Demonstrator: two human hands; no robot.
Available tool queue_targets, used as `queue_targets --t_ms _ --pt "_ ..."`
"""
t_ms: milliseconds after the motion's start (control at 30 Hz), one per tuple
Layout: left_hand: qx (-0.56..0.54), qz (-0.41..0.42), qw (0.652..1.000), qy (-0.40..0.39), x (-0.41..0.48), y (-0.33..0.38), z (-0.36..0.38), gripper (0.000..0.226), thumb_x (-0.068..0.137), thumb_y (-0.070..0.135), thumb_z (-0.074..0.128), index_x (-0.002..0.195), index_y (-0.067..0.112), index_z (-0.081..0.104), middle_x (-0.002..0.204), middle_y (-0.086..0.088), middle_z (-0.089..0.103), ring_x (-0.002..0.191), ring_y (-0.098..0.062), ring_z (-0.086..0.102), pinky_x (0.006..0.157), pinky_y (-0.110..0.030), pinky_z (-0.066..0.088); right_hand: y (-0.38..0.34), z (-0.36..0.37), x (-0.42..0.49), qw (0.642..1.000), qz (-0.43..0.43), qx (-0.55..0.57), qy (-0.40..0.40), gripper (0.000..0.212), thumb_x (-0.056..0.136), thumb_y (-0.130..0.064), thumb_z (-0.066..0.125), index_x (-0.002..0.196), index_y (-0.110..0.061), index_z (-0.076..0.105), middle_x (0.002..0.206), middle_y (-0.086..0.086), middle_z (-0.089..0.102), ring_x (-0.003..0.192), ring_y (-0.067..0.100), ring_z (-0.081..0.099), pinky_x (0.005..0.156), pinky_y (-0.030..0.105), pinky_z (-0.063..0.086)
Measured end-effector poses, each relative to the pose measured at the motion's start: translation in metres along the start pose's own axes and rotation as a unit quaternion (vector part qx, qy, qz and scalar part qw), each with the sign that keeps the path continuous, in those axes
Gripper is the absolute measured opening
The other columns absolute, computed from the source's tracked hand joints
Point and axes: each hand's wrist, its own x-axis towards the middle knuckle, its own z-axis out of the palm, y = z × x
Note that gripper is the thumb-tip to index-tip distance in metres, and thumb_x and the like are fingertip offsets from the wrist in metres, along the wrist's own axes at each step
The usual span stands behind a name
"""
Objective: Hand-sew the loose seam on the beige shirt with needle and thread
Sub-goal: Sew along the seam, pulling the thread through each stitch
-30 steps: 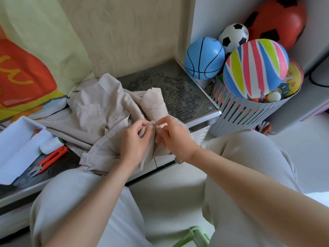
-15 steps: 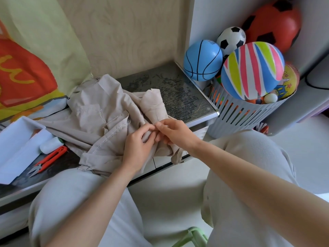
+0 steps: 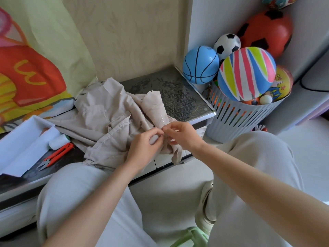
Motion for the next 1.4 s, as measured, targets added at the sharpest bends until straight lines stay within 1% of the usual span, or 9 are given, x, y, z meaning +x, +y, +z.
queue_targets --t_ms 200,333,467,600,767,900,1167,1267,1400 --pt "0.039 -0.011 0.999 -0.026 -0.005 0.004 -0.008 0.023 0.079 0.047 0.058 0.086 0.027 0.069 0.081 0.014 0.07 0.082 -0.006 0.065 0.08 -0.036 0.052 -0.011 -0.009 -0.007 0.987 -0.082 -0.095 0.102 0.017 0.095 -0.015 0.054 0.092 -0.005 0.068 0.086 -0.005 0.061 0.057 -0.01 0.053 0.051 0.005 0.038" --pt "0.064 -0.018 0.997 -0.034 -0.011 0.001 -0.008 0.023 0.08 0.045 0.059 0.087 0.025 0.069 0.082 0.011 0.071 0.086 -0.012 0.066 0.082 -0.039 0.052 -0.019 -0.016 -0.013 0.987 -0.064 0.032 0.147 0.015 0.099 -0.015 0.043 0.089 -0.013 0.054 0.089 -0.001 0.064 0.088 0.012 0.061 0.083 0.021 0.048" --pt "0.083 -0.017 0.995 -0.049 -0.016 -0.003 -0.005 0.013 0.084 0.035 0.059 0.086 0.027 0.068 0.084 0.013 0.071 0.089 -0.008 0.066 0.084 -0.039 0.052 -0.027 -0.022 -0.025 0.98 -0.061 0.165 0.089 0.019 0.101 -0.009 0.031 0.09 -0.013 0.046 0.063 -0.001 0.047 0.052 0.005 0.05 0.067 0.027 0.056" --pt "0.124 0.002 0.989 -0.074 -0.023 -0.001 -0.006 0.01 0.087 0.025 0.06 0.08 0.032 0.063 0.081 0.013 0.07 0.085 -0.008 0.064 0.081 -0.034 0.051 -0.024 -0.027 -0.031 0.995 -0.055 0.001 0.082 0.02 0.101 -0.019 0.034 0.088 -0.021 0.048 0.069 -0.007 0.042 0.057 0.007 0.037 0.055 0.021 0.034" --pt "0.112 -0.008 0.992 -0.06 -0.024 0.004 -0.009 0.006 0.087 0.023 0.064 0.086 0.027 0.069 0.085 0.011 0.071 0.077 0.0 0.061 0.072 -0.019 0.047 -0.005 -0.036 -0.041 0.957 -0.04 -0.286 -0.012 0.022 0.091 -0.031 0.061 0.102 -0.012 0.061 0.069 -0.008 0.046 0.058 0.003 0.042 0.045 0.011 0.032" --pt "0.132 0.0 0.989 -0.06 -0.024 0.001 -0.006 0.007 0.087 0.021 0.062 0.087 0.024 0.068 0.083 0.009 0.07 0.079 -0.011 0.061 0.074 -0.029 0.047 0.011 -0.036 -0.045 0.93 -0.001 -0.358 -0.085 0.028 0.088 -0.036 0.064 0.102 -0.012 0.072 0.082 0.005 0.062 0.06 0.006 0.043 0.052 0.015 0.033" --pt "0.14 -0.009 0.988 -0.07 -0.033 -0.001 -0.002 0.007 0.087 0.022 0.063 0.09 0.019 0.069 0.083 0.004 0.071 0.079 -0.013 0.061 0.072 -0.027 0.044 0.004 -0.045 -0.06 0.998 -0.022 -0.027 -0.043 0.023 0.098 -0.027 0.048 0.091 -0.013 0.065 0.099 -0.001 0.065 0.073 0.015 0.056 0.067 0.014 0.048" --pt "0.146 -0.029 0.985 -0.082 -0.034 -0.002 0.002 0.007 0.088 0.022 0.061 0.091 0.023 0.067 0.087 0.006 0.07 0.085 -0.014 0.062 0.077 -0.029 0.046 0.0 -0.049 -0.062 0.991 -0.025 0.113 -0.066 0.028 0.102 -0.024 0.039 0.101 -0.008 0.062 0.061 -0.015 0.058 0.045 0.005 0.038 0.047 0.013 0.035" --pt "0.136 -0.037 0.986 -0.087 -0.037 -0.004 0.004 0.008 0.088 0.02 0.06 0.087 0.025 0.067 0.084 0.006 0.07 0.084 -0.015 0.062 0.079 -0.033 0.049 0.005 -0.043 -0.06 0.991 -0.016 0.134 -0.023 0.024 0.101 -0.021 0.044 0.085 -0.012 0.06 0.051 -0.008 0.035 0.042 0.004 0.023 0.04 0.013 0.021"
